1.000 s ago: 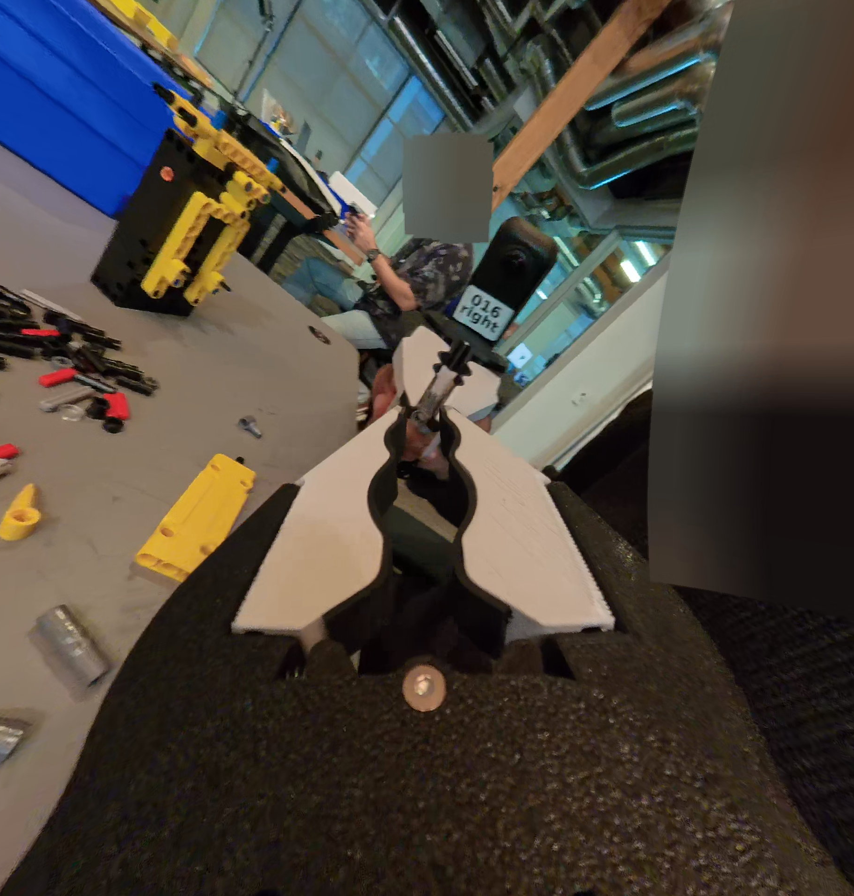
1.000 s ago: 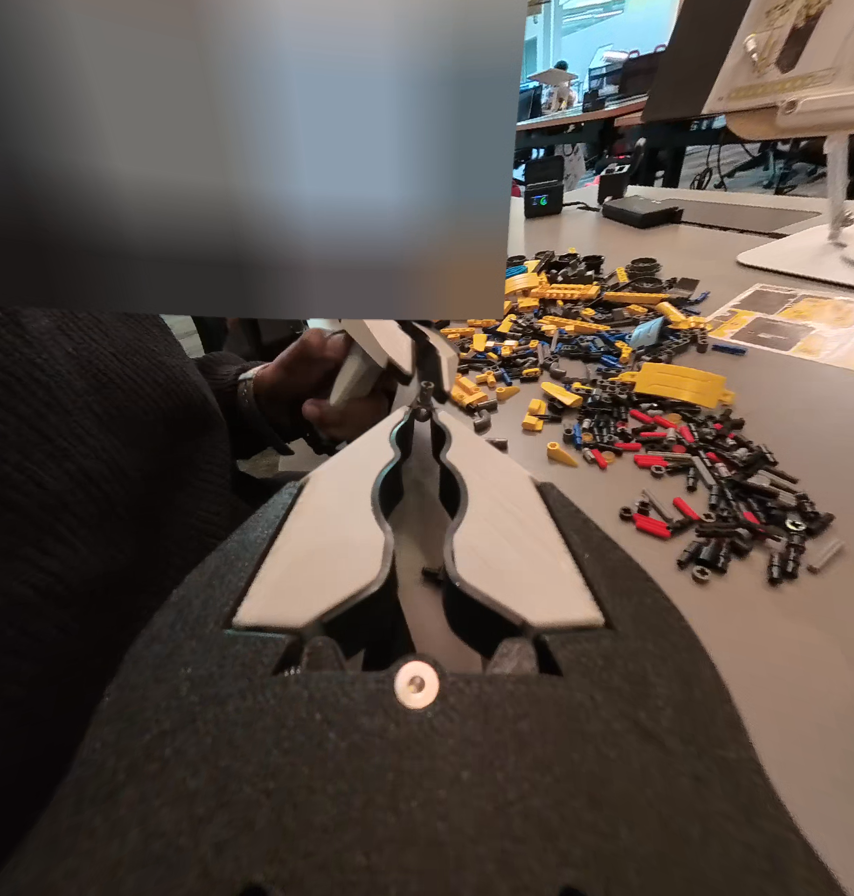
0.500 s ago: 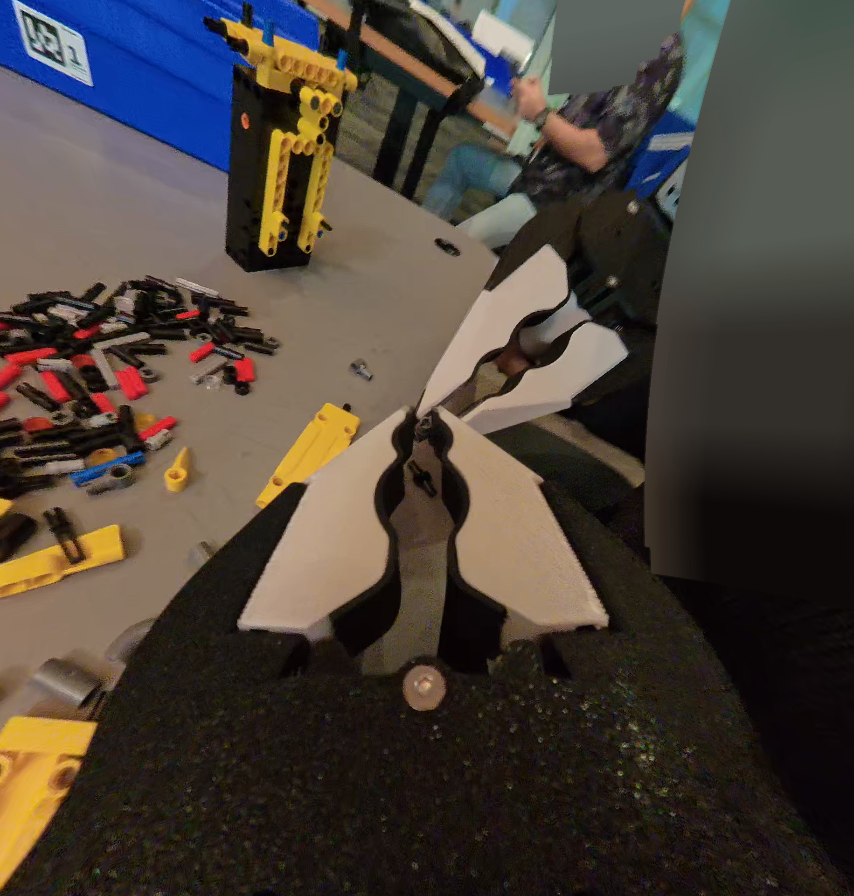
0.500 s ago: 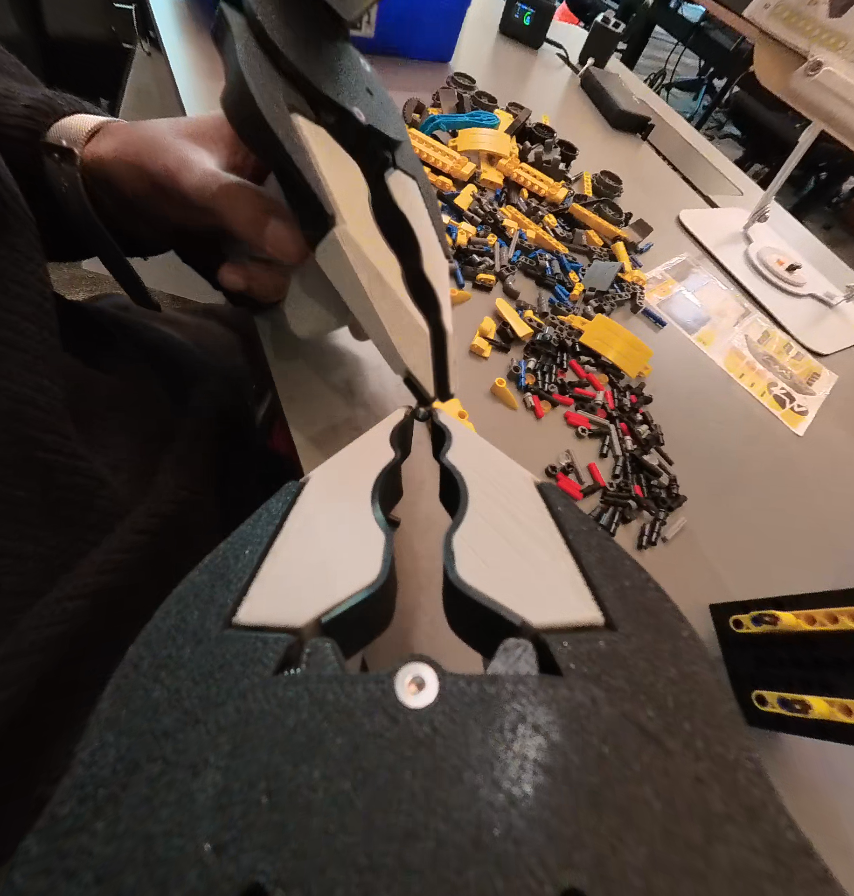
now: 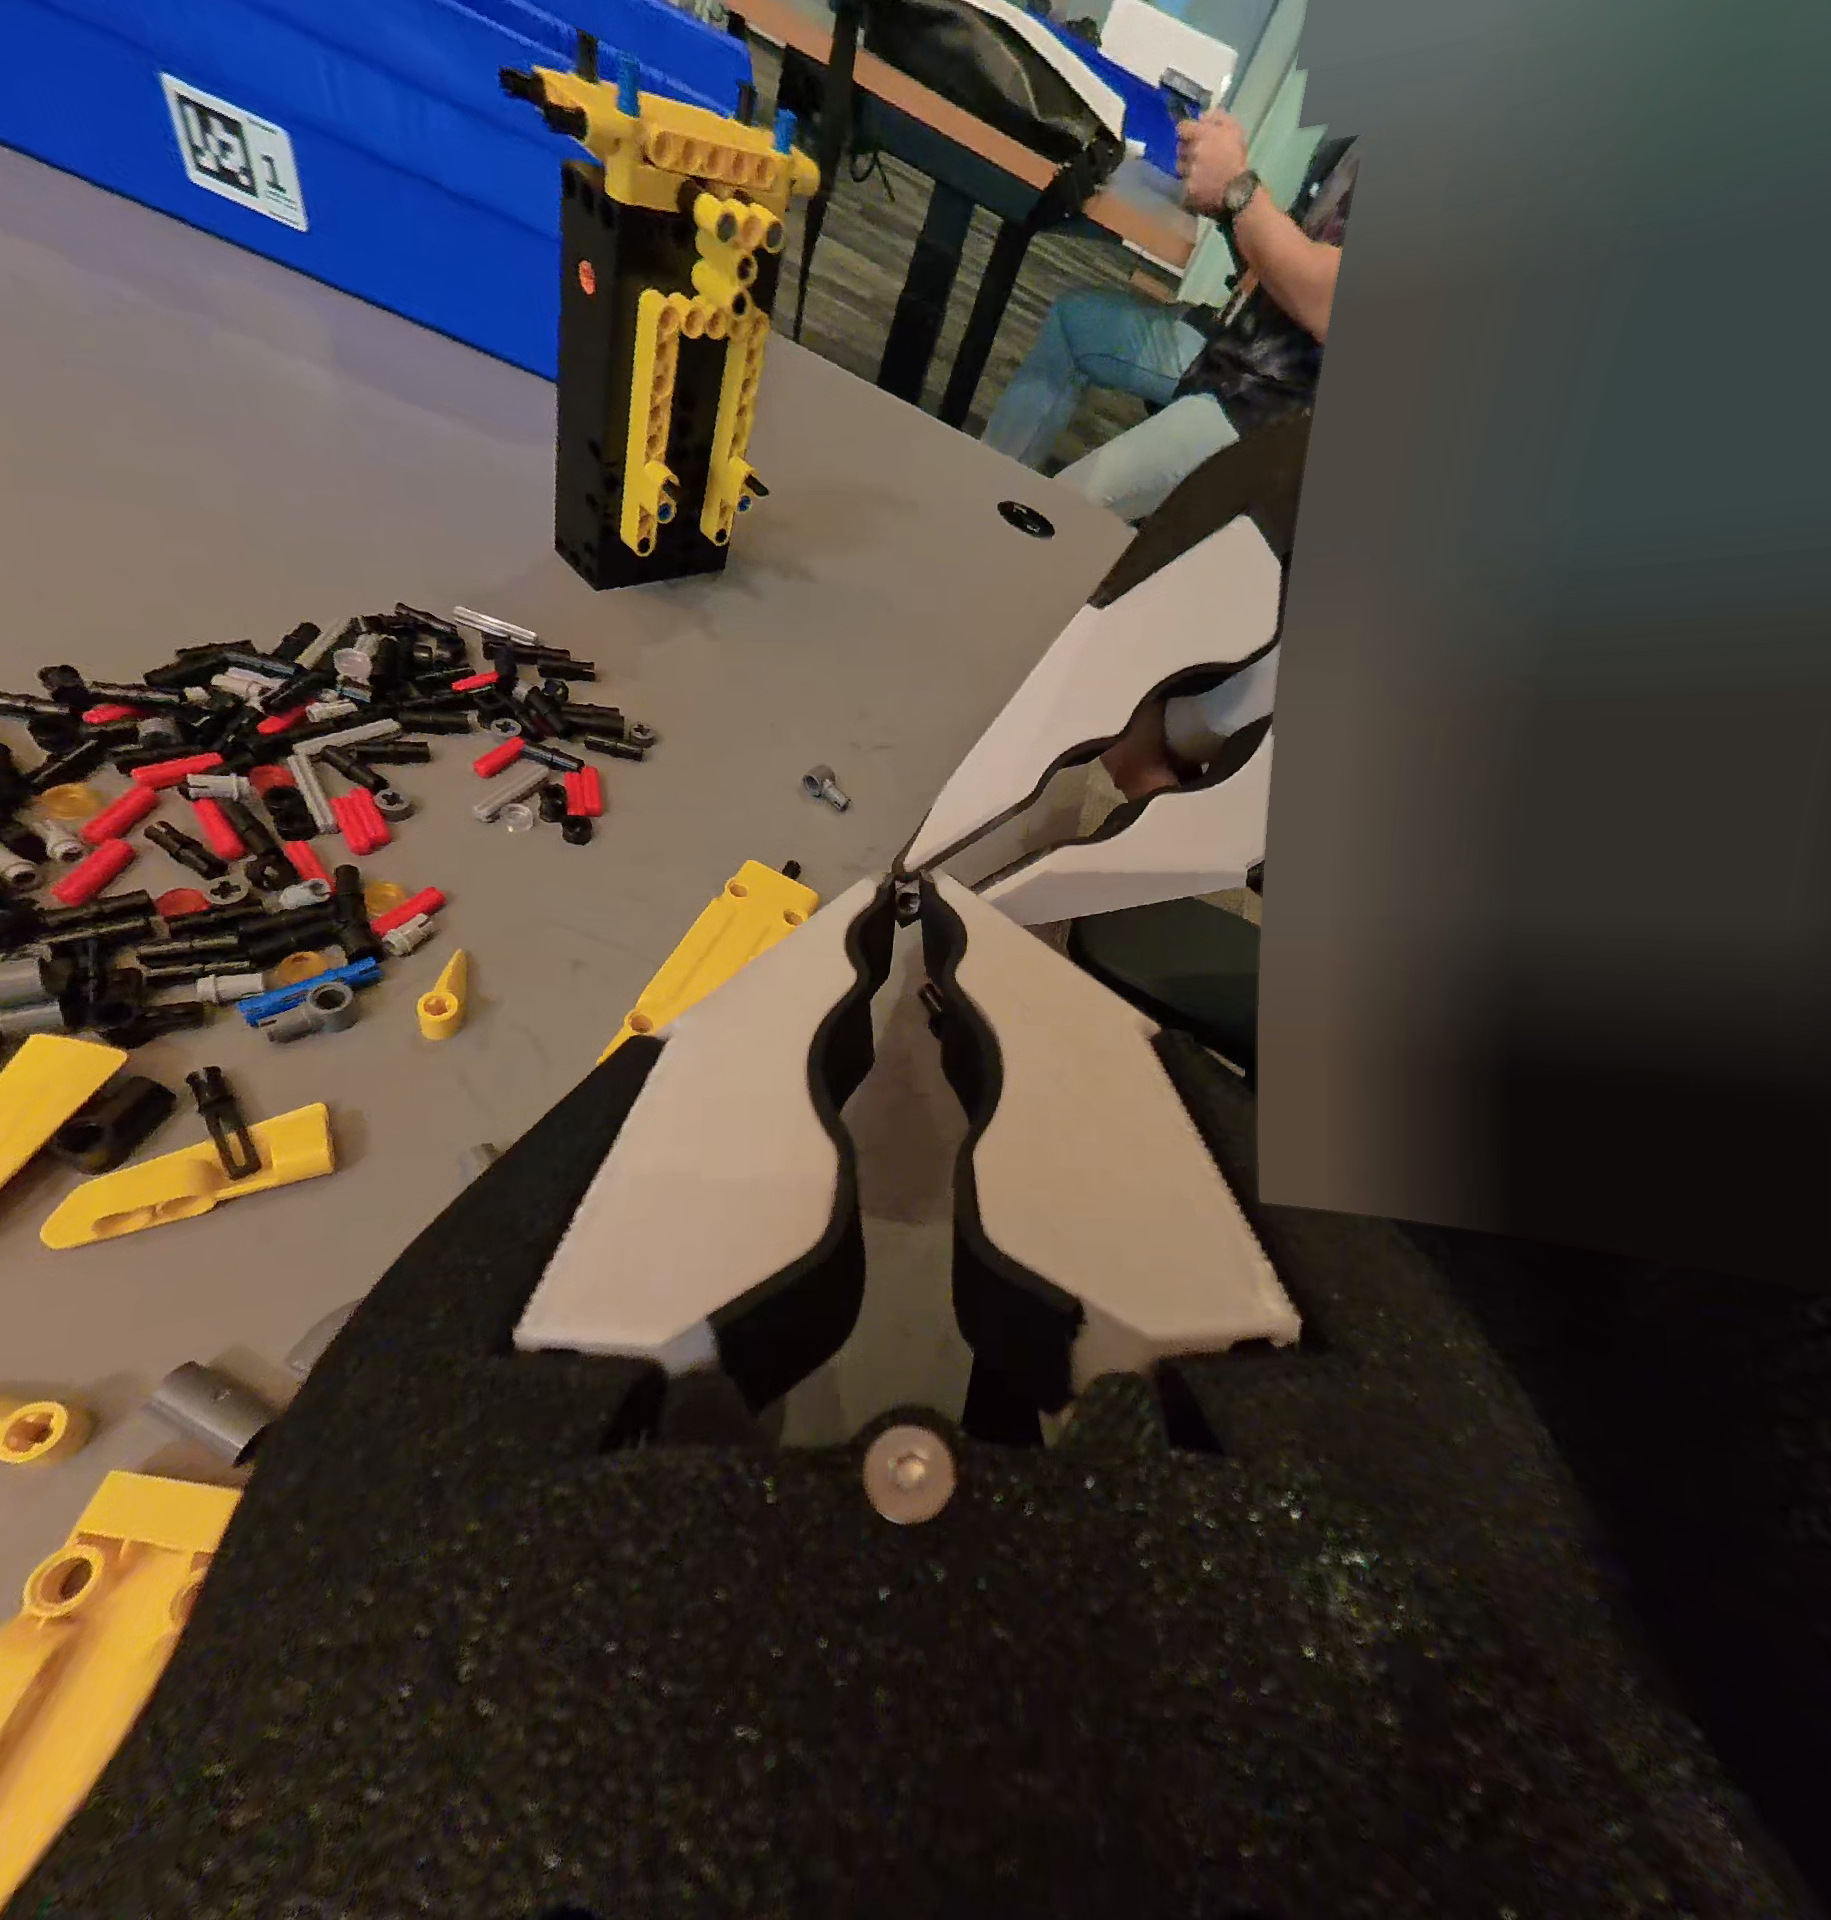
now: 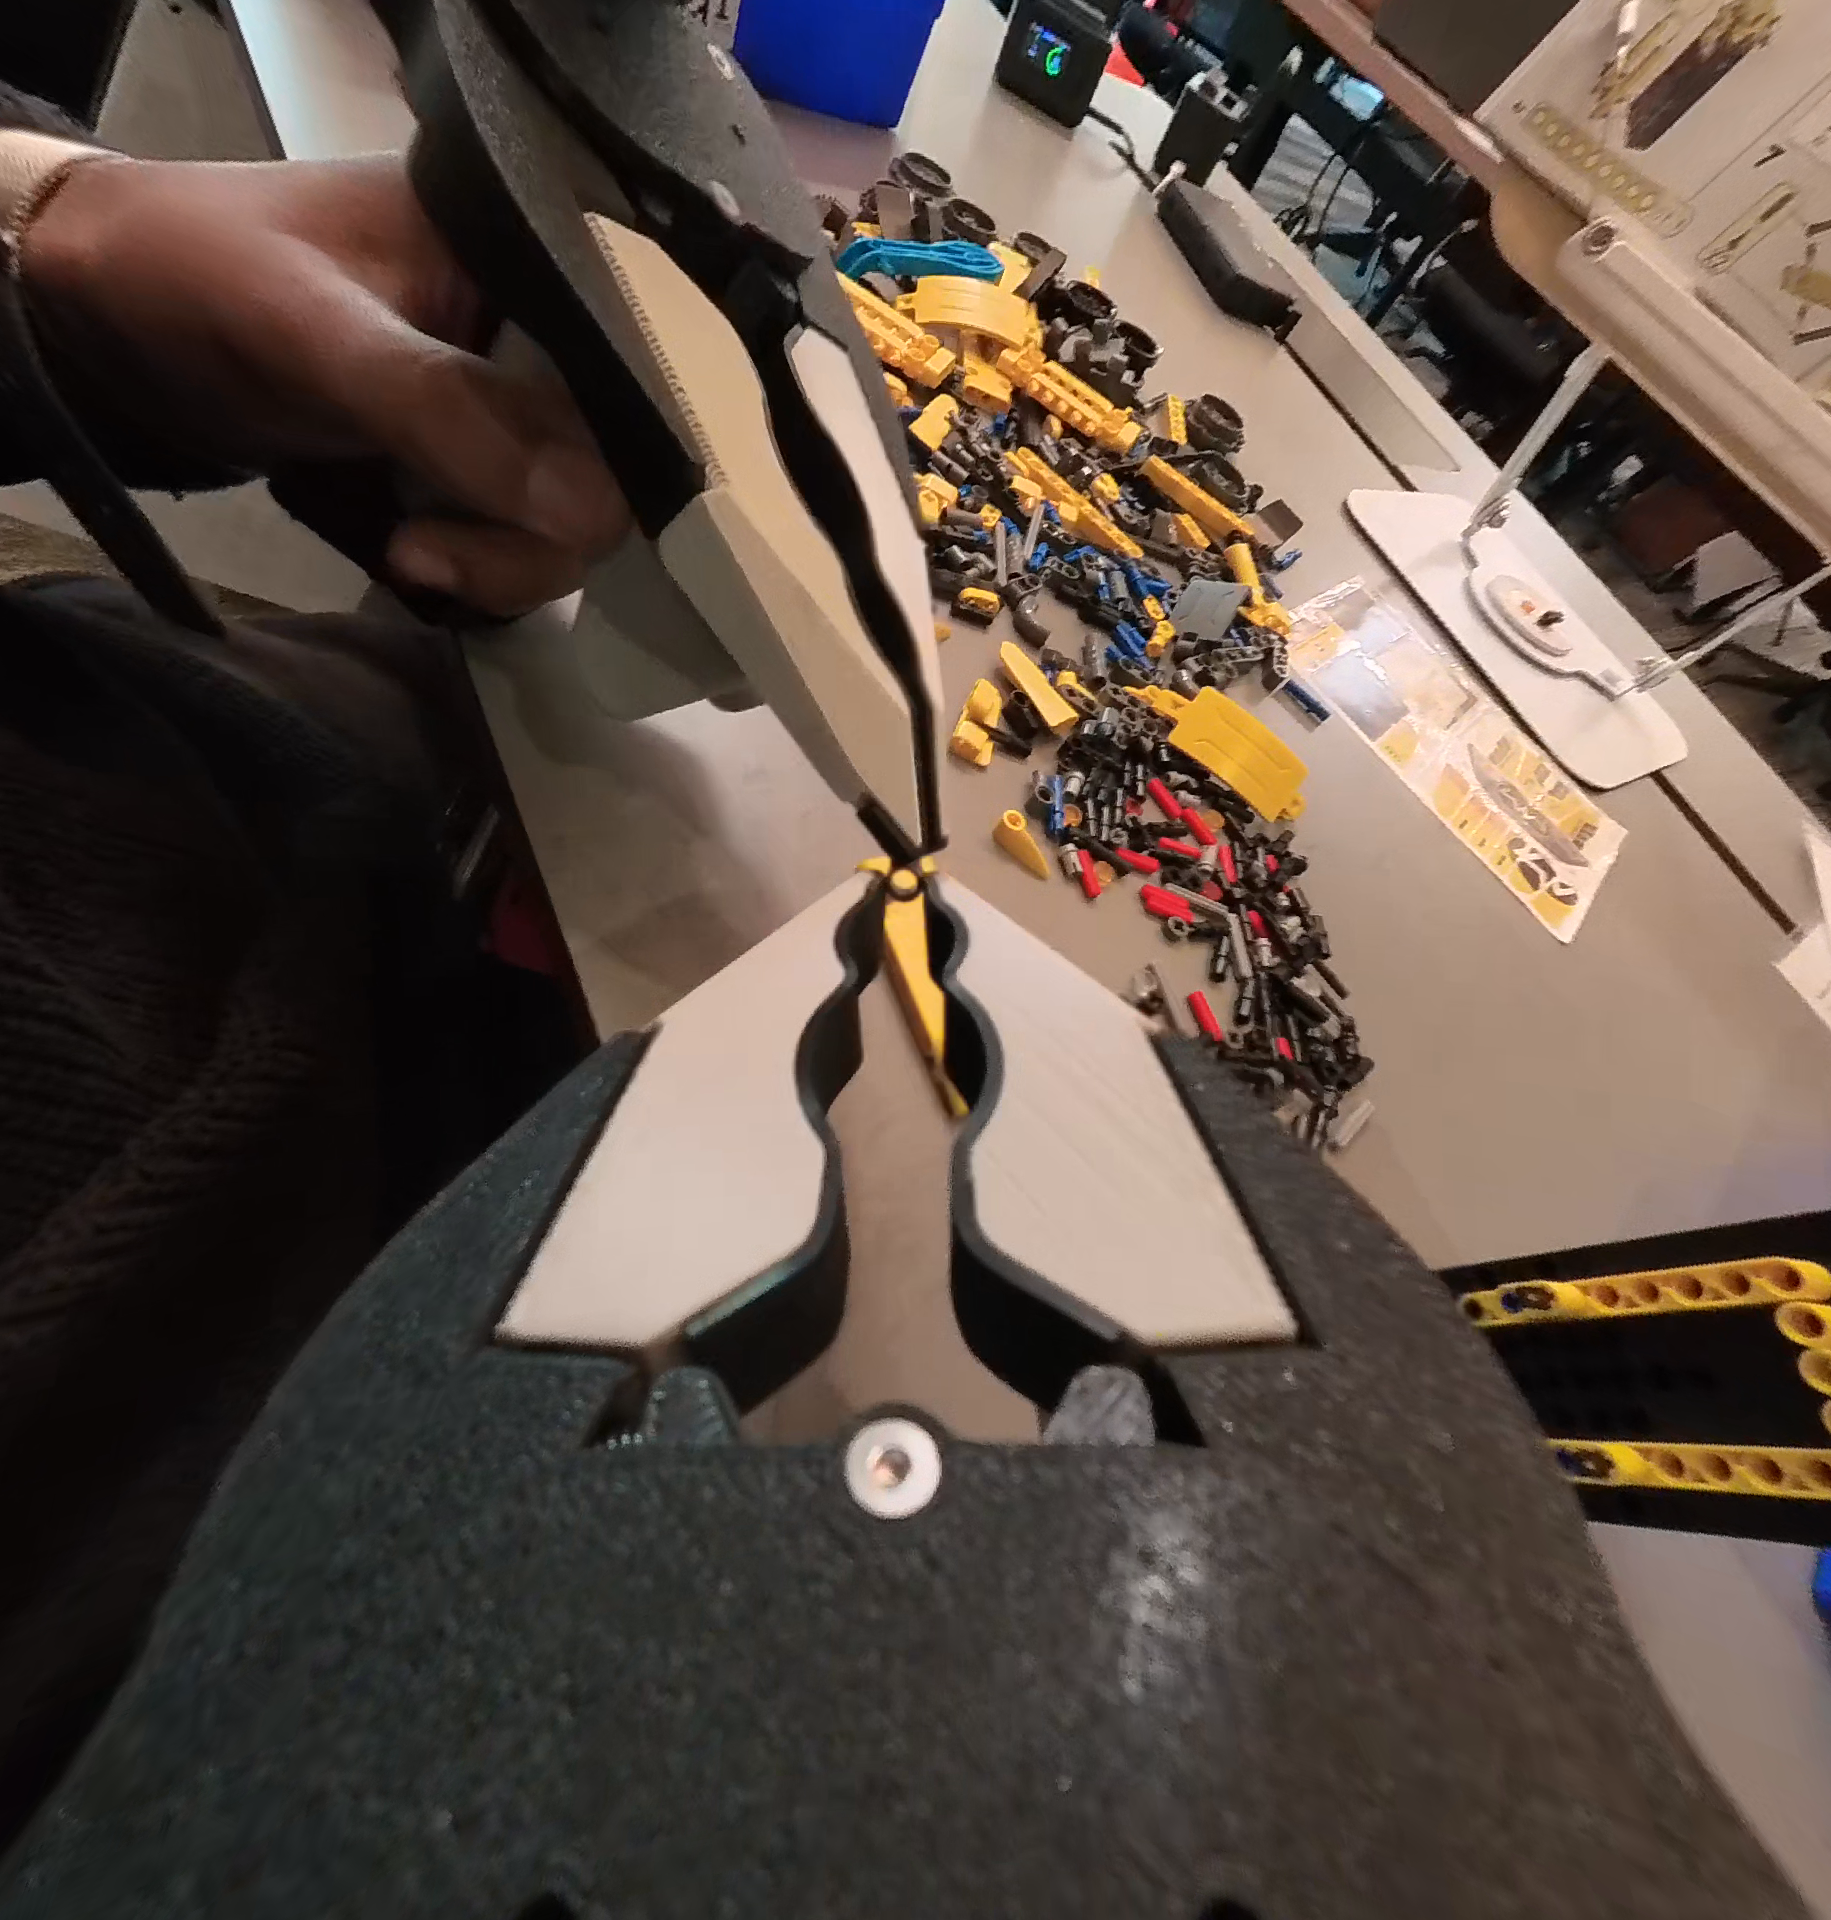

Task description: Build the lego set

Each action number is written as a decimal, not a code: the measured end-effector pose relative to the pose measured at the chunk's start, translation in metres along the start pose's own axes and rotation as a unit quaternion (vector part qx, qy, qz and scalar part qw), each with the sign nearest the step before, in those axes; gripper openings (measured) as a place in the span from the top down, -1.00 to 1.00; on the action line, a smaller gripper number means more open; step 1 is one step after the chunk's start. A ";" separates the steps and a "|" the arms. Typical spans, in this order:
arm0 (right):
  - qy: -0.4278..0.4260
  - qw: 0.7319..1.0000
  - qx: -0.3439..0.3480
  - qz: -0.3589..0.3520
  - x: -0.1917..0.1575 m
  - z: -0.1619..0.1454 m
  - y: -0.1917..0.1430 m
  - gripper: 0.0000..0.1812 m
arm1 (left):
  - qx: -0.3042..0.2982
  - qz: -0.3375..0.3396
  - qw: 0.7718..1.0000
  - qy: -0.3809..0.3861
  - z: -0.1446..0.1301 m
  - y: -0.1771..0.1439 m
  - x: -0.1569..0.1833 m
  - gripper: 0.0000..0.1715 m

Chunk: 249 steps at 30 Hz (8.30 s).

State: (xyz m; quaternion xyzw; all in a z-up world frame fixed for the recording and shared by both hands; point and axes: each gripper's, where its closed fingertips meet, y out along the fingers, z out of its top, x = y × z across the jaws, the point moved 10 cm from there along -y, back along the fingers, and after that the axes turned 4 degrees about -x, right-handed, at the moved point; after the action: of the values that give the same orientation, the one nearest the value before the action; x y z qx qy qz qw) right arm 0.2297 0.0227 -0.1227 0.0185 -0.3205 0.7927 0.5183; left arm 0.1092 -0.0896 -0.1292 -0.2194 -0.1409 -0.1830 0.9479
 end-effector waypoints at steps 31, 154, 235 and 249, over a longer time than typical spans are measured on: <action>0.114 0.993 0.001 -0.017 0.013 -0.017 -0.004 0.93 | 0.005 0.038 0.999 0.005 -0.002 -0.002 0.003 0.76; 0.570 0.697 0.055 0.430 -0.125 -0.086 -0.030 0.93 | -0.096 -0.079 0.992 0.025 -0.116 -0.005 0.125 0.95; 0.254 0.923 0.175 0.229 0.022 -0.012 0.005 0.93 | 0.062 -0.149 0.978 -0.132 -0.007 -0.017 -0.007 0.93; 0.331 0.911 0.153 0.194 0.033 -0.022 0.015 0.92 | 0.041 -0.168 0.975 -0.136 0.002 -0.004 -0.035 0.94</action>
State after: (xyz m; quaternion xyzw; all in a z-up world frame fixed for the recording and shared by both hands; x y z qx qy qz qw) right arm 0.2090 0.0570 -0.1357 -0.2280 -0.0027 0.8775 0.4219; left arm 0.0755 -0.0818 -0.1381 -0.1760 -0.3112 -0.3020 0.8837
